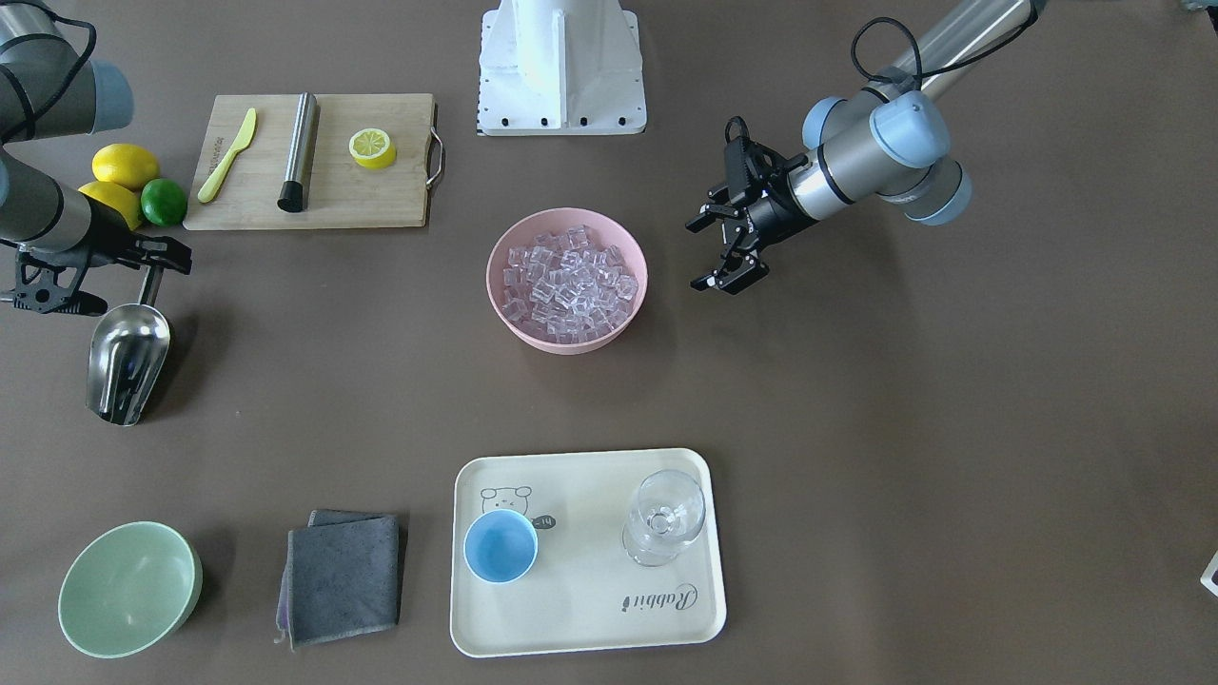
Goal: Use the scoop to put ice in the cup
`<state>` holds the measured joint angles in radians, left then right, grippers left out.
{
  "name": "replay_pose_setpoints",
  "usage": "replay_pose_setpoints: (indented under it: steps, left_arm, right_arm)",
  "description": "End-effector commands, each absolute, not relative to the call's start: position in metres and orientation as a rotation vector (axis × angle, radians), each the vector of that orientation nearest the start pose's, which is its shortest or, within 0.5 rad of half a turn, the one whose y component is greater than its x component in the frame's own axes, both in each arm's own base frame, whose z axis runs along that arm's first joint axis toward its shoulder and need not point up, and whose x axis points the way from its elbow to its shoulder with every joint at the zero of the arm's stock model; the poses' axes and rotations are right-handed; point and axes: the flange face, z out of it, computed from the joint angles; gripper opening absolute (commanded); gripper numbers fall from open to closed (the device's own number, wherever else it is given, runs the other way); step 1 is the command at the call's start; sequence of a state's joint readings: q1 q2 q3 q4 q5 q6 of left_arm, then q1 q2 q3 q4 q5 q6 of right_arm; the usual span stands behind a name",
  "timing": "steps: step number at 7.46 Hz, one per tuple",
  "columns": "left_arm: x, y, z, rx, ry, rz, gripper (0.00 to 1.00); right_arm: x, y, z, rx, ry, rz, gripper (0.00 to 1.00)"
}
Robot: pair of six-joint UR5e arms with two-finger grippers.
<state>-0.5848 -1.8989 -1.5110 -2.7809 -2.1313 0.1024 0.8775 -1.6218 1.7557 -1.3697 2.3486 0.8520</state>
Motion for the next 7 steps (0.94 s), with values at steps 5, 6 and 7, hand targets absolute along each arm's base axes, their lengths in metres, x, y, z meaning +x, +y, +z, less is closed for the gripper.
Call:
replay_pose_setpoints:
  steps: [5, 6, 7]
  left_arm:
    - [0.518, -0.456, 0.349, 1.074, 1.184, 1.234, 0.98]
    - [0.518, -0.456, 0.348, 1.075, 1.185, 1.234, 0.98]
    - [0.519, -0.455, 0.348, 1.075, 1.186, 1.237, 0.98]
  right_arm:
    - [-0.227, -0.414, 0.512, -0.234, -0.797, 0.050, 0.00]
    - [-0.221, -0.413, 0.472, -0.209, -0.783, 0.060, 0.00]
    - [-0.215, -0.420, 0.410, -0.124, -0.762, 0.050, 0.00]
